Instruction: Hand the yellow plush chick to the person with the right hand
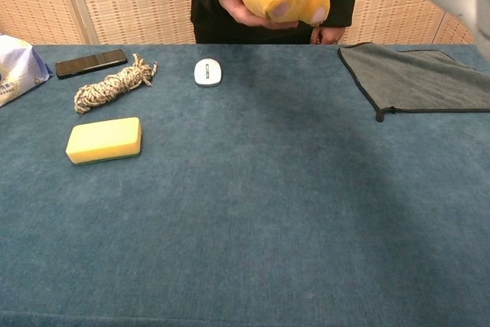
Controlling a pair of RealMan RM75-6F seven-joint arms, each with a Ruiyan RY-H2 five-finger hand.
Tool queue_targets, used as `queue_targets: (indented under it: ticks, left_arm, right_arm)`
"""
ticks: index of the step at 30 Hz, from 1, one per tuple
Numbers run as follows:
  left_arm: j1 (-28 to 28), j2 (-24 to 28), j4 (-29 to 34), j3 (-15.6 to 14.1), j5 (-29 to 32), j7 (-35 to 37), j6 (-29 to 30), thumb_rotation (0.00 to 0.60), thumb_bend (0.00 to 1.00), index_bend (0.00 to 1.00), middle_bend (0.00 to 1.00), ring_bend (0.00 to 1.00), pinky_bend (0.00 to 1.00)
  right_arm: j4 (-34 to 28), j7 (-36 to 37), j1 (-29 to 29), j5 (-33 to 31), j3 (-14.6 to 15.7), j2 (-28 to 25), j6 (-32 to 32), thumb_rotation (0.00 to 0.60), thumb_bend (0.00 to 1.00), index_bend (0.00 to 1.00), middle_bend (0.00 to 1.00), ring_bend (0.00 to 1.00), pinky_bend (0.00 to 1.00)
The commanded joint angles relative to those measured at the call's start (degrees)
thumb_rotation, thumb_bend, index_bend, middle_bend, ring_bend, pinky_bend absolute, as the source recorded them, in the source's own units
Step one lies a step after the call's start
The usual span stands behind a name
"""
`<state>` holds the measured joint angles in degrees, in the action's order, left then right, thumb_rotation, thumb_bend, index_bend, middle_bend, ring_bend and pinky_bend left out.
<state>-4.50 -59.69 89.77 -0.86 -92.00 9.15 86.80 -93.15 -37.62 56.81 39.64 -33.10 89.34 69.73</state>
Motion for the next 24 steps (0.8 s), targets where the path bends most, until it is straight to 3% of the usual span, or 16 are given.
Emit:
queue_targets:
  ticks: [1, 3, 7, 10, 13, 17, 24]
  left_arm:
    - [0.09, -0.02, 0.14, -0.13, -0.32, -0.46, 0.23, 0.600, 0.22, 0.00, 0.00, 0.00, 0.18]
    - [0.20, -0.02, 0.26, -0.21, -0.47, -0.79, 0.44, 0.600, 0.22, 0.00, 0.00, 0.00, 0.18]
    - [0.34, -0.06, 0.69, -0.34, -0.72, -1.87, 0.66, 0.600, 0.22, 0.00, 0.00, 0.00, 0.18]
    - [0.58, -0.01, 1.21, -0.27, -0.95, -2.48, 1.35, 0.600, 0.22, 0.00, 0.00, 0.00, 0.18]
    - [0.90, -0.11, 1.65, -0.24, -1.52, -3.49, 2.36, 0.600, 0.22, 0.00, 0.00, 0.00, 0.18]
    - [1.16, -0.44, 1.99, -0.26, -2.32, -4.58, 3.32, 0.600, 0.22, 0.00, 0.00, 0.00, 0.18]
    - [1.62, -0.98, 1.74, -0.30, -3.91, -6.63, 5.07, 0.600, 0.22, 0.00, 0.00, 0.00, 0.18]
  right_arm:
    - [-11.01, -0.64, -5.07, 3.34, 2.30, -7.31, 4.21, 0.600, 0.20, 0.00, 0.00, 0.06, 0.24]
    - [-17.15, 0.66, -8.95, 6.43, 4.65, -11.27, 5.85, 0.600, 0.20, 0.00, 0.00, 0.05, 0.24]
    - [-28.03, 6.38, -20.68, 19.15, 14.35, -20.88, 10.35, 0.600, 0.20, 0.00, 0.00, 0.05, 0.24]
    - [-28.81, 13.06, -29.32, 31.31, 22.72, -25.83, 14.54, 0.600, 0.20, 0.00, 0.00, 0.05, 0.24]
    - [-24.37, 20.28, -36.28, 41.36, 29.57, -28.69, 18.83, 0.600, 0.20, 0.00, 0.00, 0.05, 0.24]
    - [-15.20, 28.31, -42.90, 47.67, 34.56, -28.68, 24.01, 0.600, 0.20, 0.00, 0.00, 0.05, 0.24]
    - [1.90, 33.67, -50.06, 50.05, 36.86, -22.23, 29.45, 0.600, 0.20, 0.00, 0.00, 0.05, 0.22]
